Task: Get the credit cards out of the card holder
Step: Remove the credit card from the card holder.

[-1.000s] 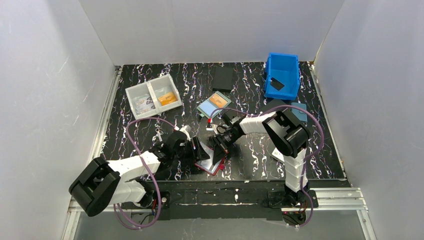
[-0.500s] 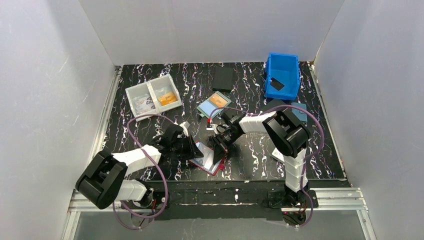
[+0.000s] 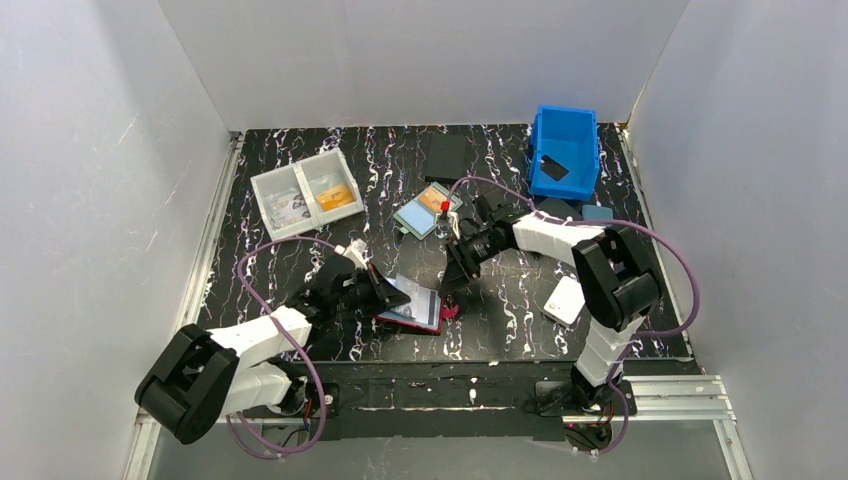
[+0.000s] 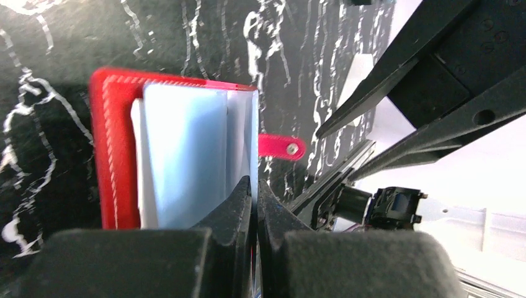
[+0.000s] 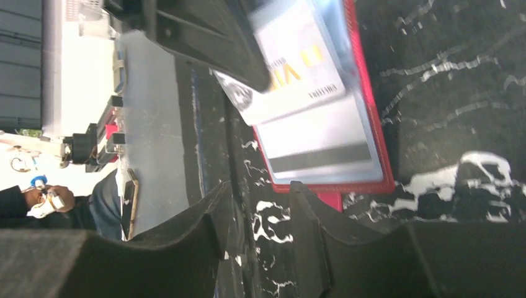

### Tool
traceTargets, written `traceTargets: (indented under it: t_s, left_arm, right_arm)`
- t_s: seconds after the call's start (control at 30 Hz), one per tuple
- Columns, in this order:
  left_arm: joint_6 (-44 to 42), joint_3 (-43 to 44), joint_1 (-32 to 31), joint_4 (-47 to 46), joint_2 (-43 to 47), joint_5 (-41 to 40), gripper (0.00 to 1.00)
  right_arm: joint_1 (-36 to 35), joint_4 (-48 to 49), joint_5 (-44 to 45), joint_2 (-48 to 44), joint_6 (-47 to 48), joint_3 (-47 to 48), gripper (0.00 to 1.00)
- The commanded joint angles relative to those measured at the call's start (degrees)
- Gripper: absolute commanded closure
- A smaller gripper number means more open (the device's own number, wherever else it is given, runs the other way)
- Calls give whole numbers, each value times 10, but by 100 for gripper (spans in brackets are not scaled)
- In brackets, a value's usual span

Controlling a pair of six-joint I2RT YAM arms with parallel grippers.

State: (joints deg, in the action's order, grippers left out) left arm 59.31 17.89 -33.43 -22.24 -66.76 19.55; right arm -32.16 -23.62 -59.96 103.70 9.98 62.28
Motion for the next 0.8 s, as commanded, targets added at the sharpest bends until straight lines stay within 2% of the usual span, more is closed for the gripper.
traceTargets:
  t_s: [0.0,0.07,0.27,0.57,0.77]
  left_arm:
    - [40,-2,-26,-99,2,-51,100]
    - [41,-3,-36,-127,-12,-66,100]
    - [70,-26,-55,-257,-73,-92,100]
    - [111,-37,-63,-395,-163,-77,100]
    - [135,-41,-65,-465,-206,-68,100]
  right_arm:
    - [-4,44,-70,1,-35,-5,51]
    - [0,52,-81,12,-54,-9,51]
    - [12,228,-104,39,-226,-67,46]
    - [15,297,-123,63,-298,-78,46]
    - [16,308,-120,73,-318,-79,46]
